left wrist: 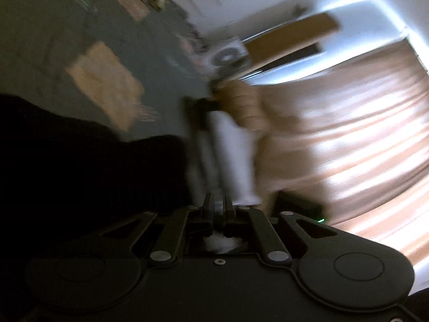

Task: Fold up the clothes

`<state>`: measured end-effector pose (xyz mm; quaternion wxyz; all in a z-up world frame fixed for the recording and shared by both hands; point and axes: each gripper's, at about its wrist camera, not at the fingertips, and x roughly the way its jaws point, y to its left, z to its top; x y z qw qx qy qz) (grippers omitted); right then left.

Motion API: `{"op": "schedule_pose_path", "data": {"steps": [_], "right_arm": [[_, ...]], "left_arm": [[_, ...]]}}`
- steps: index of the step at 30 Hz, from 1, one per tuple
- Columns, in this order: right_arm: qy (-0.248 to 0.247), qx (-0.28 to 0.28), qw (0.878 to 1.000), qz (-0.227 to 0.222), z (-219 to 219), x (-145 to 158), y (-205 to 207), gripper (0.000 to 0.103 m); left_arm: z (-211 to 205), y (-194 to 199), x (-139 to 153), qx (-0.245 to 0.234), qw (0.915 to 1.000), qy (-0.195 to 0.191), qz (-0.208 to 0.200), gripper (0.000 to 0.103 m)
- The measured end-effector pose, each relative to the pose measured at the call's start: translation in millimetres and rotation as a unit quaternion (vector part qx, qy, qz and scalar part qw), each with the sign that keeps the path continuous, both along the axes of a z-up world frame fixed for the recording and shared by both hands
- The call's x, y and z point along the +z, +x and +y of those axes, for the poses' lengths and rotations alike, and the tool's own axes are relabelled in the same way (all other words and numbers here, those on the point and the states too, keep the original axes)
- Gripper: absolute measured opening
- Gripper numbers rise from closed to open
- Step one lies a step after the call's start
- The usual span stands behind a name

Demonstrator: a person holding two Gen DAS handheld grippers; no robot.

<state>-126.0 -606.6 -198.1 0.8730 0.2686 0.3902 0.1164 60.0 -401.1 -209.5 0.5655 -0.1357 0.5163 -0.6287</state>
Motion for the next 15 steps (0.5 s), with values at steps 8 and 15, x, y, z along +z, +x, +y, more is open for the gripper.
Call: {"op": "schedule_pose_path", "data": {"steps": [8,15], "right_arm": [[-0.086,0.039,0.995,0.011,31,-24,10,0.077],[-0.082,0.088,0.993,-0.017,68,-25,0,0.077]], "left_arm": [[-63,-34,11,0.000,0.9695,0.115,-0.217,0.067],[-90,-47,-23,-0.017,0.9388,0.211,-0.272,0.052]]}}
